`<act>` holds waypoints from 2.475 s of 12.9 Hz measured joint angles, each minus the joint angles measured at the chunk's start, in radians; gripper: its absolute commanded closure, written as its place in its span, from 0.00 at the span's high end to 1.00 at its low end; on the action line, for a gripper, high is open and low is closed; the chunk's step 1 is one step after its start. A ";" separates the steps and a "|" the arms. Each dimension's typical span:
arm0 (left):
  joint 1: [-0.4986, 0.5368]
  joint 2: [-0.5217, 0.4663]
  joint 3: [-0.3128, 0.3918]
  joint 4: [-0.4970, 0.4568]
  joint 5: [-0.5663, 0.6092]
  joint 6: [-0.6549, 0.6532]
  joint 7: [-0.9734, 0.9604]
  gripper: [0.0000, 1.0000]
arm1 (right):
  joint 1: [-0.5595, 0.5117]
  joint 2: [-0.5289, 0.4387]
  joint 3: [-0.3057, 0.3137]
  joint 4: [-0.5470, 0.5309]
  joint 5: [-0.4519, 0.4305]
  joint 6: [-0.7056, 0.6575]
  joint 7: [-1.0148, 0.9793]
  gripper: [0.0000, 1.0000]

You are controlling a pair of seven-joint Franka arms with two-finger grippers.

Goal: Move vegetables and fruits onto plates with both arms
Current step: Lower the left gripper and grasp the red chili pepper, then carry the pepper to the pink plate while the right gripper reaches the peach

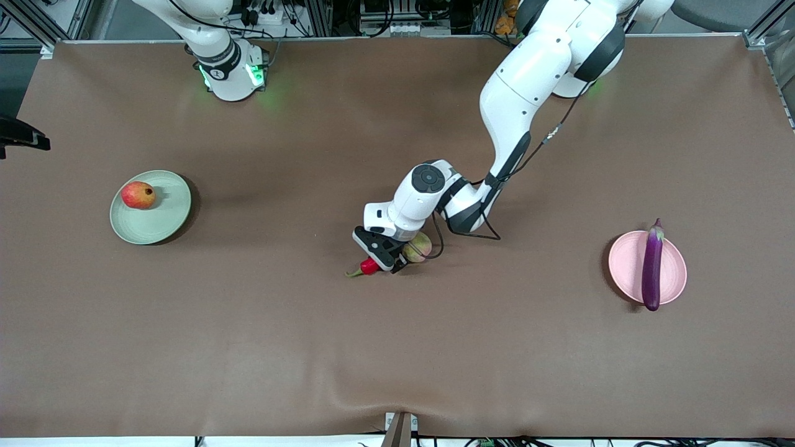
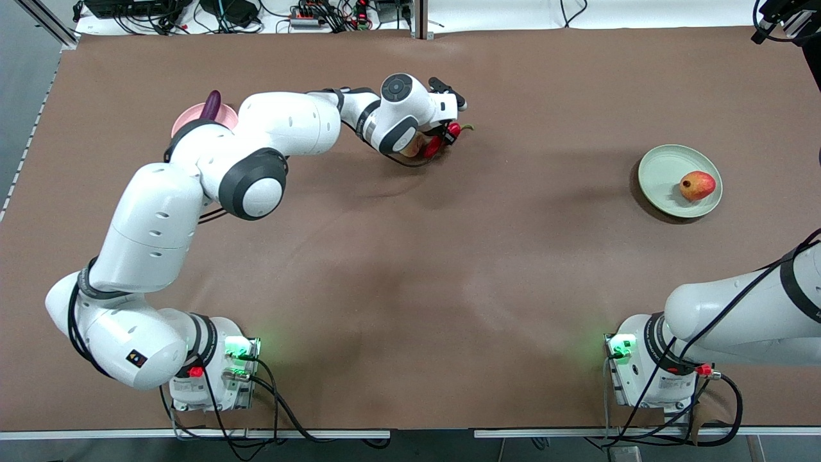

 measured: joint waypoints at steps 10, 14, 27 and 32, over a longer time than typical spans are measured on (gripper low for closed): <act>0.083 -0.256 -0.005 0.030 -0.001 -0.395 -0.012 0.27 | 0.204 -0.001 0.013 0.025 0.099 0.023 0.392 1.00; 0.350 -0.377 -0.136 0.026 -0.022 -0.639 0.036 0.31 | 0.376 0.006 0.015 0.025 0.182 0.150 0.692 1.00; 0.865 -0.347 -0.118 -0.027 -0.034 -1.016 0.026 0.33 | 0.815 0.444 0.014 0.004 0.247 0.737 1.297 1.00; 0.917 -0.307 -0.108 -0.031 0.033 -0.989 0.054 0.36 | 0.860 0.570 0.009 0.029 0.263 0.897 1.425 1.00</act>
